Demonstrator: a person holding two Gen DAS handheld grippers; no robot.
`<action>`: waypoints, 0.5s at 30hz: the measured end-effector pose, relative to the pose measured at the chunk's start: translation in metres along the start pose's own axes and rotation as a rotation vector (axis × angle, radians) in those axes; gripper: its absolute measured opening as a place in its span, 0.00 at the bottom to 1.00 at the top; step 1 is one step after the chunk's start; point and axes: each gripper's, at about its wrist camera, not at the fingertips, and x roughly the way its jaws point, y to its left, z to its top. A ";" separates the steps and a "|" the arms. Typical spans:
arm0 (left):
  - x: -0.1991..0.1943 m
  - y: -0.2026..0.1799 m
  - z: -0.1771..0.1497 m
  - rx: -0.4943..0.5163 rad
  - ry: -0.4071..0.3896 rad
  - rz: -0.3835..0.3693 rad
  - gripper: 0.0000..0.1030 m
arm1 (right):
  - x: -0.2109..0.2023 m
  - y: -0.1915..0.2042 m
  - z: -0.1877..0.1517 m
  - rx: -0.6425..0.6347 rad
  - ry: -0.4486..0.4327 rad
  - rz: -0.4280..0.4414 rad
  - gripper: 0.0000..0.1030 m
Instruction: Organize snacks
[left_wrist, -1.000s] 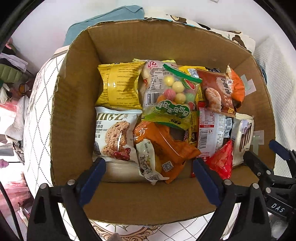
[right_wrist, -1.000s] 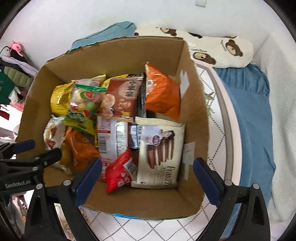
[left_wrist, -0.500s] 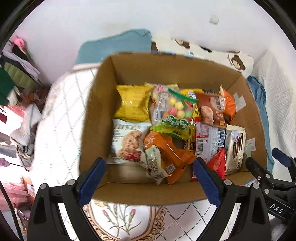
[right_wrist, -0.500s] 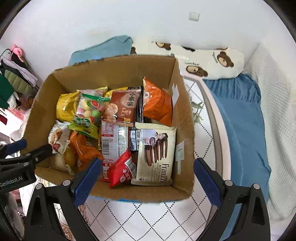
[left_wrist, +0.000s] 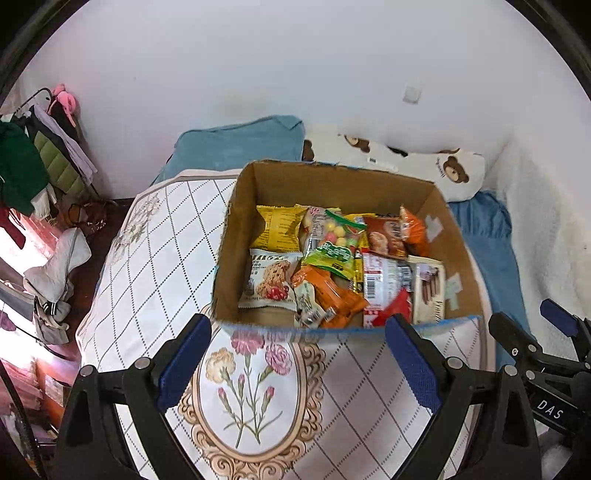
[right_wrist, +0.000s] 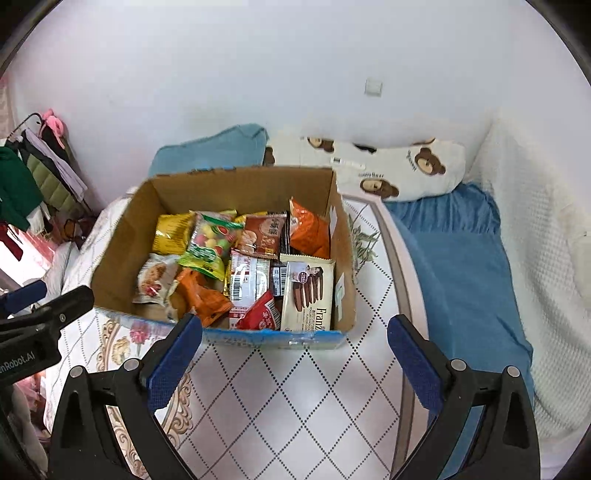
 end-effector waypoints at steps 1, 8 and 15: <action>-0.008 0.000 -0.003 -0.001 -0.016 -0.001 0.94 | -0.008 0.002 -0.003 -0.003 -0.014 -0.004 0.99; -0.059 -0.004 -0.030 0.021 -0.103 0.017 0.94 | -0.075 0.010 -0.024 -0.014 -0.120 -0.020 1.00; -0.095 -0.006 -0.043 0.021 -0.146 0.001 0.94 | -0.120 0.010 -0.038 -0.010 -0.164 -0.014 1.00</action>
